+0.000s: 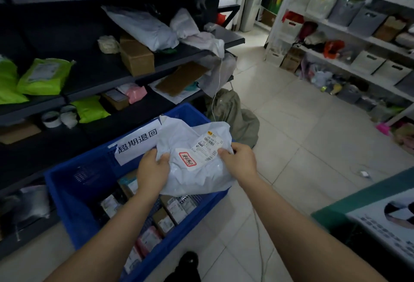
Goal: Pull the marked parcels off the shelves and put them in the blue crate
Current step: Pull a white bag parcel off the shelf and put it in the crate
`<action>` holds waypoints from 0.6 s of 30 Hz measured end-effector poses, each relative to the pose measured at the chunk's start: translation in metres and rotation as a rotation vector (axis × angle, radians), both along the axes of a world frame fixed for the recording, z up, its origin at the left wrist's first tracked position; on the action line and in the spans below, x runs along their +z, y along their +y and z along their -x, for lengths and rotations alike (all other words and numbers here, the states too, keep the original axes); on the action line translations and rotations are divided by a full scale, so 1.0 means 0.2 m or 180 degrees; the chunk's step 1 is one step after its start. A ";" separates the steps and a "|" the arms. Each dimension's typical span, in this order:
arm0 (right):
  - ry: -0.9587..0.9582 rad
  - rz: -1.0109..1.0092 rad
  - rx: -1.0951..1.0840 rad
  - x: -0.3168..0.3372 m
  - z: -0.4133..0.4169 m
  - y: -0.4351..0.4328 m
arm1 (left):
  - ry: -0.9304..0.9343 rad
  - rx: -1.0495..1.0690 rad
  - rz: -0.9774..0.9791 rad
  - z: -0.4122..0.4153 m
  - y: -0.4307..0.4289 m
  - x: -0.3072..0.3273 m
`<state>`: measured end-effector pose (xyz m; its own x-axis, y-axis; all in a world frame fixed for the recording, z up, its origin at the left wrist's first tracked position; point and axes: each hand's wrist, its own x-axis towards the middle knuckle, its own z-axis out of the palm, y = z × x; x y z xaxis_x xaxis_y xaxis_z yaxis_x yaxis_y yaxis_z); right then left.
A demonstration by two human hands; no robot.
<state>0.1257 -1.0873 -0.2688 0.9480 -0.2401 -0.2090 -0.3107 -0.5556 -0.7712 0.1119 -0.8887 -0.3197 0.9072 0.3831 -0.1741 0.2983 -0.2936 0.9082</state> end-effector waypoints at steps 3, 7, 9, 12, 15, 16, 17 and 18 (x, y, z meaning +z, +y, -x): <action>0.0150 -0.0019 0.0175 -0.06 -0.20 -0.09 | 0.0177 0.0134 -0.0104 -0.15 -0.09 -0.07; 0.0310 0.0019 0.0404 -0.19 -0.49 -0.18 | 0.0347 0.0291 -0.0171 -0.37 -0.19 -0.21; 0.0431 0.0054 0.0517 -0.26 -0.64 -0.22 | 0.0479 0.0342 -0.0221 -0.47 -0.23 -0.27; 0.0631 0.0035 0.0621 -0.36 -0.84 -0.26 | 0.0661 0.0374 -0.0164 -0.59 -0.28 -0.35; 0.0758 0.0075 0.0716 -0.47 -1.00 -0.29 | 0.0793 0.0465 -0.0170 -0.69 -0.33 -0.42; 0.0804 0.0097 0.0761 -0.51 -1.05 -0.29 | 0.0859 0.0501 -0.0178 -0.72 -0.35 -0.44; 0.0871 0.0131 0.0821 -0.55 -1.10 -0.30 | 0.0928 0.0542 -0.0156 -0.75 -0.37 -0.47; 0.0948 0.0166 0.0898 -0.59 -1.14 -0.31 | 0.1009 0.0595 -0.0109 -0.78 -0.39 -0.50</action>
